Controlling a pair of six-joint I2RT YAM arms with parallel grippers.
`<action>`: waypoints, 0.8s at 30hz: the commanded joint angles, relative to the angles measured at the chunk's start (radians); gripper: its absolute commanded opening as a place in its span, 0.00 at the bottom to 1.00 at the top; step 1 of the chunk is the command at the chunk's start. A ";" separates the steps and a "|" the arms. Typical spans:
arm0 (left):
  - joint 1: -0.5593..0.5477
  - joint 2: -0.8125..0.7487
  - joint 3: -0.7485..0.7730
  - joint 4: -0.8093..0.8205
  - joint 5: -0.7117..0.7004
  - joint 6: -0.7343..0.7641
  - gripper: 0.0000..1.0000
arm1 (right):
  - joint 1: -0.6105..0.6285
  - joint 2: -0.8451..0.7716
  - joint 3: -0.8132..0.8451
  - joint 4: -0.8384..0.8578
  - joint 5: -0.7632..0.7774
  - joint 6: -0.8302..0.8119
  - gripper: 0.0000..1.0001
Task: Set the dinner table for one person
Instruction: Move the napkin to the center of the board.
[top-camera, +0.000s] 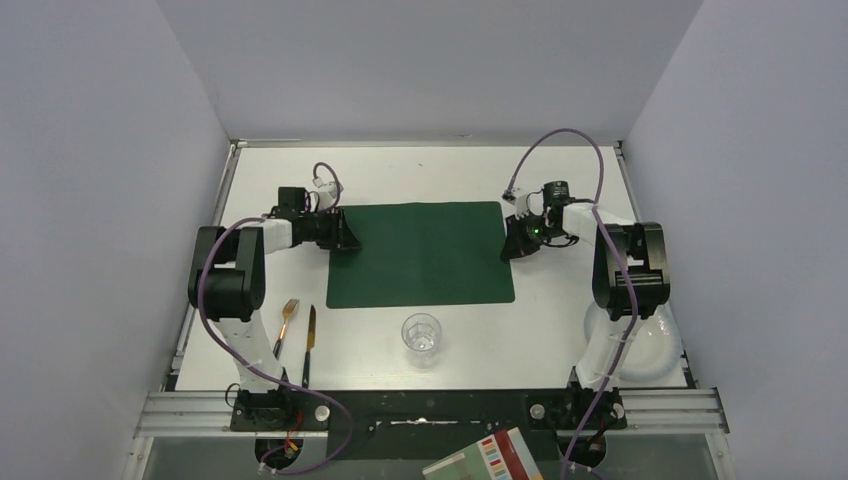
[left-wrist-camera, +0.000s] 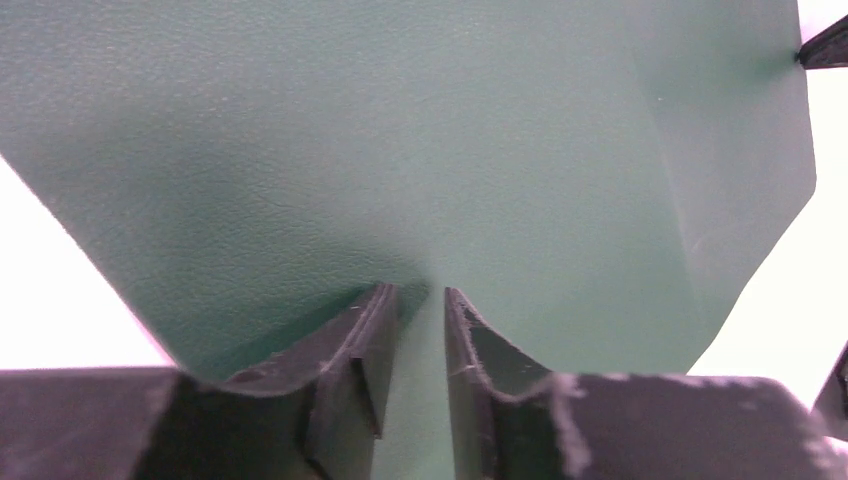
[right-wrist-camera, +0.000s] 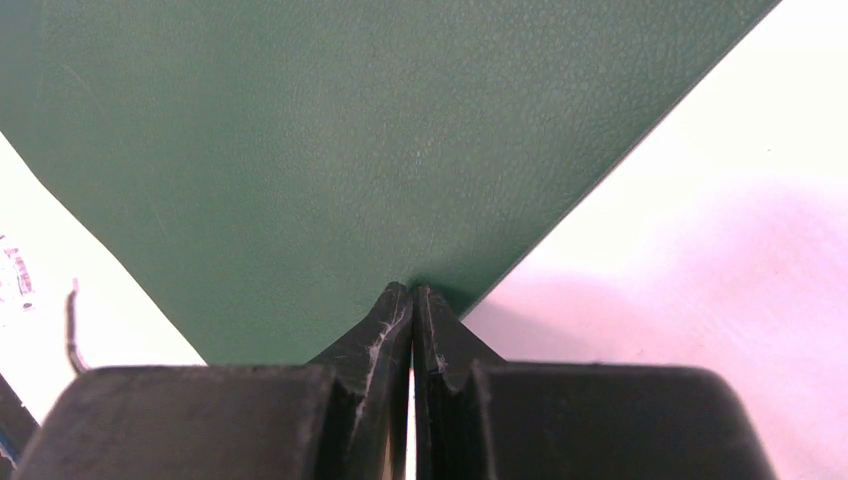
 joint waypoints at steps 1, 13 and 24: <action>0.001 -0.054 0.077 -0.189 -0.001 0.068 0.31 | 0.001 -0.108 0.054 -0.036 -0.010 -0.019 0.00; -0.025 -0.160 0.287 -0.277 -0.067 0.077 0.32 | 0.036 -0.337 0.153 -0.183 0.099 -0.069 0.47; -0.053 -0.321 0.025 0.061 -0.245 -0.100 0.31 | -0.066 -0.728 -0.130 -0.334 0.385 -0.130 0.63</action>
